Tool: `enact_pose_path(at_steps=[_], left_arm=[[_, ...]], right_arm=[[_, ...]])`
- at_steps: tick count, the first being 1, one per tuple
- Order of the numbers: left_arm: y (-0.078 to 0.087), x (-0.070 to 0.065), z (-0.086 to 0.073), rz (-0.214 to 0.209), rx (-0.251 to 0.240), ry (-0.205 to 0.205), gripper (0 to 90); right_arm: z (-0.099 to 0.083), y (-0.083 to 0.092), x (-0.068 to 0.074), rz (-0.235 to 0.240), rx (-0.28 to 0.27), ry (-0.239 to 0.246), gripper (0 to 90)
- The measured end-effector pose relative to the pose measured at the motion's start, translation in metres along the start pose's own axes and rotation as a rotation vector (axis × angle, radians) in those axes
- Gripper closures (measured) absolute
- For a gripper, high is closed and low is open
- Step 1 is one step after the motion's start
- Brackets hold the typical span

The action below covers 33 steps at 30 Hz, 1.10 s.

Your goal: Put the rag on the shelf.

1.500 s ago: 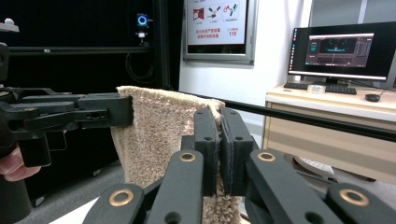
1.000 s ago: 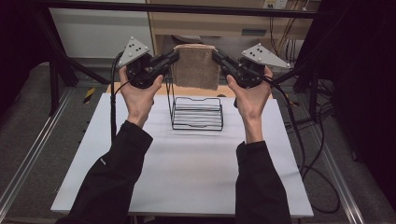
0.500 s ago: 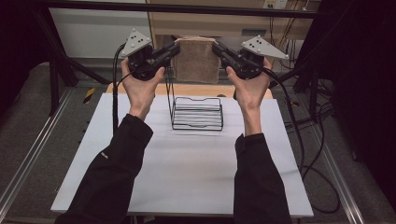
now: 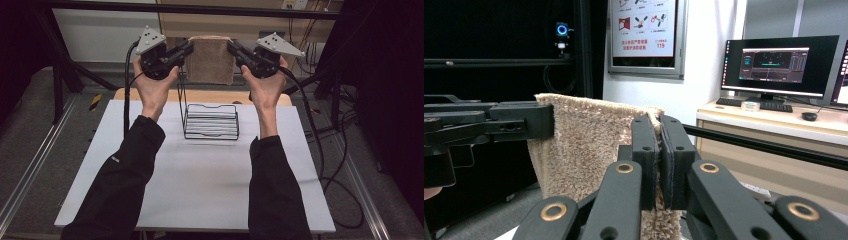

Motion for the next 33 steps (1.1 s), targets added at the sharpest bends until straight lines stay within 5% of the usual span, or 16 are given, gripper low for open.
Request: enact_pose_path(at_steps=[16, 33], left_arm=[[-0.011, 0.011, -0.020, 0.007, 0.040, 0.003, 81.7], [0.004, 0.003, -0.046, -0.044, 0.082, 0.001, 81.6]], right_arm=[[-0.018, -0.013, -0.013, 0.005, 0.035, 0.005, 86.8], [-0.043, 0.007, -0.012, 0.023, 0.102, -0.016, 86.6]])
Point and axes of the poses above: each handheld gripper's, and its own axes: y roughly backward along the jaws, z roughly out of its top, x roughly to its left, the point moved 1 cm from there along -y, roughly forward along the jaws, and after that the axes turned 13 degrees about -x, right-handed, at the moved point
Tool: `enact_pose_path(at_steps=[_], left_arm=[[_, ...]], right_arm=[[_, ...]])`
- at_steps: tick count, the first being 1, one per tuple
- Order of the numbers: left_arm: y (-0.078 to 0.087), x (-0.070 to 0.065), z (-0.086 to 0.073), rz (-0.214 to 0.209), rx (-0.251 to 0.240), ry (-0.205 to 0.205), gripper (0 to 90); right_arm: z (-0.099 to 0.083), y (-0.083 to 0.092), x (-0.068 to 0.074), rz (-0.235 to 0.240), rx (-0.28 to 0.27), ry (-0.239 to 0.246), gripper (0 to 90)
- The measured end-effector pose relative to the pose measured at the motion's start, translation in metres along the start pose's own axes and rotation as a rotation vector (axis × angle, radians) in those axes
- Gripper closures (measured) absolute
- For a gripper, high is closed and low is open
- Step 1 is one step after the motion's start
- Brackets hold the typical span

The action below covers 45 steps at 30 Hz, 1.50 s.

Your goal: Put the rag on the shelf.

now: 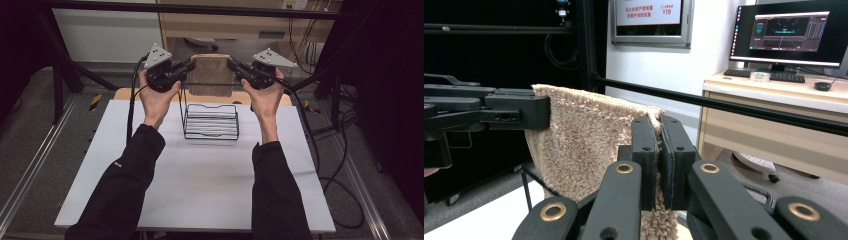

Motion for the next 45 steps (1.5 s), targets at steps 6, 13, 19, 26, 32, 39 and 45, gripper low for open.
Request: enact_pose_path(at_steps=[6, 13, 19, 26, 32, 39, 45], left_arm=[[0.001, 0.000, -0.007, -0.009, 0.015, 0.008, 81.6], [0.004, -0.002, -0.012, -0.026, 0.020, 0.006, 81.5], [0.010, -0.003, -0.016, -0.048, 0.018, 0.012, 81.4], [0.017, -0.004, -0.016, -0.073, 0.033, 0.003, 80.8], [0.021, -0.007, -0.019, -0.085, 0.057, 0.008, 80.0], [0.026, -0.009, -0.021, -0.089, 0.086, 0.000, 77.6], [0.029, -0.009, -0.023, -0.088, 0.113, 0.005, 72.5]], right_arm=[[-0.004, 0.005, 0.001, 0.004, 0.019, 0.015, 86.5], [-0.010, 0.008, 0.001, 0.011, 0.027, 0.009, 86.4], [-0.014, 0.012, 0.003, 0.022, 0.025, 0.007, 86.2], [-0.014, 0.018, 0.008, 0.044, 0.028, 0.032, 85.9], [-0.018, 0.025, 0.011, 0.060, 0.036, 0.041, 85.7], [-0.025, 0.033, 0.015, 0.084, 0.049, 0.035, 85.7], [-0.031, 0.036, 0.016, 0.105, 0.072, 0.030, 85.8]])
Point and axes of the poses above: each handheld gripper's, and its own axes: y roughly backward along the jaws, z roughly out of its top, x roughly to its left, the point moved 1 cm from there along -y, roughly forward along the jaws, and after that the axes turned 13 degrees about -x, right-handed, at the moved point
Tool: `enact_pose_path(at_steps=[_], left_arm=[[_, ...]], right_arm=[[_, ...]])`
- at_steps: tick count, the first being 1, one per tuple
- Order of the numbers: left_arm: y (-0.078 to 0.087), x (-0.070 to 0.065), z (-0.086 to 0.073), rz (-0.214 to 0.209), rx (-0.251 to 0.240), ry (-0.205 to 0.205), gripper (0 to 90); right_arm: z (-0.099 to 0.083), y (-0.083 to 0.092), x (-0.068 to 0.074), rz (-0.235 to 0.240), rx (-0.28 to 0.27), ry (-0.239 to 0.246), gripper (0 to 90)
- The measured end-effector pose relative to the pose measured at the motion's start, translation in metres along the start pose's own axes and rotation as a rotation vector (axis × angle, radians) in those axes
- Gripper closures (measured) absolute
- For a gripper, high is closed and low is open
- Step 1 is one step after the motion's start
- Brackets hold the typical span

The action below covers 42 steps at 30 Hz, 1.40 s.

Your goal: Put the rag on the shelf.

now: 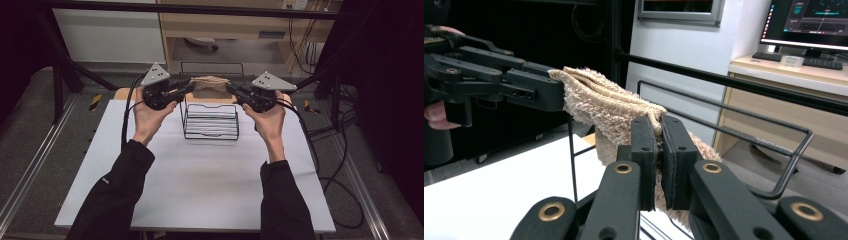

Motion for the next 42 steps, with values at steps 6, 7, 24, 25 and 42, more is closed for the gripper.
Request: enact_pose_path(at_steps=[6, 7, 24, 25, 42], left_arm=[[0.006, 0.000, -0.001, 0.004, 0.024, 0.013, 65.0], [0.007, 0.000, 0.000, 0.011, 0.027, 0.013, 62.1], [-0.001, 0.008, 0.033, 0.013, 0.032, 0.112, 77.8], [-0.004, 0.007, 0.032, 0.009, 0.041, 0.111, 80.4], [-0.016, -0.005, 0.005, -0.032, 0.166, 0.057, 89.7]], right_arm=[[-0.004, 0.001, 0.000, 0.009, 0.013, 0.001, 85.8], [-0.005, 0.001, 0.000, 0.010, 0.015, 0.002, 85.8], [-0.011, 0.002, 0.000, 0.016, 0.027, 0.013, 85.7], [-0.012, 0.002, 0.000, 0.017, 0.027, 0.014, 85.7], [-0.017, 0.004, 0.000, 0.023, 0.051, 0.012, 83.2]])
Point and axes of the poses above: each handheld gripper's, and its own axes: y roughly backward along the jaws, z roughly out of its top, x roughly to its left, the point moved 1 cm from there along -y, roughly forward along the jaws, and after that the axes turned 13 degrees about -x, right-handed, at the moved point
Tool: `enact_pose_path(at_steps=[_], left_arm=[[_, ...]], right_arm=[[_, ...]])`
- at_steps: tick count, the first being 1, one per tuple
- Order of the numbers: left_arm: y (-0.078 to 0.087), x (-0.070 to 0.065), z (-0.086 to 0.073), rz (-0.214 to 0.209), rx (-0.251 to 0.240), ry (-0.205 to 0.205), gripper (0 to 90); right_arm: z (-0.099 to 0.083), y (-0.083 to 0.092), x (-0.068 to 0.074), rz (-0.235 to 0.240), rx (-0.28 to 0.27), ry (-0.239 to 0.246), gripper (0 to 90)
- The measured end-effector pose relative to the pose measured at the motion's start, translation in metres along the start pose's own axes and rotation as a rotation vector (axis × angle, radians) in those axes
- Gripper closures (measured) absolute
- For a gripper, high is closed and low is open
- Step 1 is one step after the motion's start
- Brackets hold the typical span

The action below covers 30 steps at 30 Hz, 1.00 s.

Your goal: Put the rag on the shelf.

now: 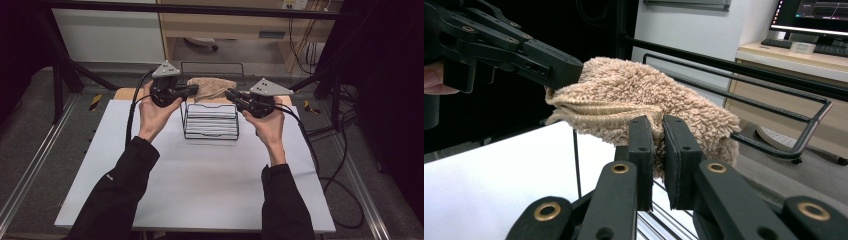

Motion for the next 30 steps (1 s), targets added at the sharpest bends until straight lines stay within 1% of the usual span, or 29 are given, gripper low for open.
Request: enact_pose_path(at_steps=[5, 9, 11, 12, 14, 15, 16, 18, 20, 22, 25, 27, 30], left_arm=[[-0.001, 0.001, -0.003, 0.003, 0.007, -0.012, 89.7], [-0.001, 0.002, -0.006, 0.005, 0.014, -0.015, 89.7], [-0.002, 0.003, -0.008, 0.006, 0.016, -0.020, 89.7], [-0.002, 0.003, -0.009, 0.007, 0.016, -0.021, 89.7], [-0.002, 0.004, -0.011, 0.009, 0.016, -0.022, 89.7], [-0.002, 0.004, -0.011, 0.009, 0.016, -0.022, 89.7], [-0.003, 0.004, -0.014, 0.009, 0.016, -0.027, 89.7], [-0.003, 0.004, -0.016, 0.009, 0.016, -0.035, 89.7], [-0.004, 0.004, -0.018, 0.012, 0.015, -0.041, 89.7], [-0.005, 0.004, -0.020, 0.015, 0.019, -0.046, 89.6], [-0.006, 0.005, -0.024, 0.022, 0.022, -0.051, 89.6], [-0.007, 0.007, -0.025, 0.025, 0.026, -0.050, 89.6], [-0.007, 0.008, -0.026, 0.024, 0.017, -0.040, 89.5]], right_arm=[[0.001, 0.002, 0.001, 0.017, 0.003, -0.008, 78.5], [0.004, 0.007, 0.002, 0.032, 0.008, -0.026, 70.1], [0.006, 0.009, 0.002, 0.029, 0.000, -0.032, 69.0], [0.007, 0.009, 0.001, 0.029, -0.003, -0.037, 69.6], [0.007, 0.009, 0.001, 0.023, -0.006, -0.047, 74.8], [0.007, 0.009, 0.001, 0.023, -0.006, -0.047, 74.8], [0.005, 0.007, 0.000, 0.004, 0.012, -0.065, 84.7], [0.000, 0.004, -0.001, -0.018, 0.031, -0.078, 90.0], [-0.005, 0.001, -0.002, -0.028, 0.054, -0.094, 90.0], [-0.011, -0.003, -0.003, -0.051, 0.078, -0.096, 90.0], [-0.017, -0.005, -0.005, -0.083, 0.079, -0.099, 90.0], [-0.019, -0.006, -0.006, -0.092, 0.077, -0.096, 90.0], [-0.018, -0.007, -0.006, -0.088, 0.074, -0.095, 90.0]])
Point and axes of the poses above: each handheld gripper's, and its own axes: y roughly backward along the jaws, z roughly out of its top, x roughly to its left, the point moved 1 cm from there along -y, roughly forward along the jaws, and after that the axes turned 13 degrees about -x, right-handed, at the moved point
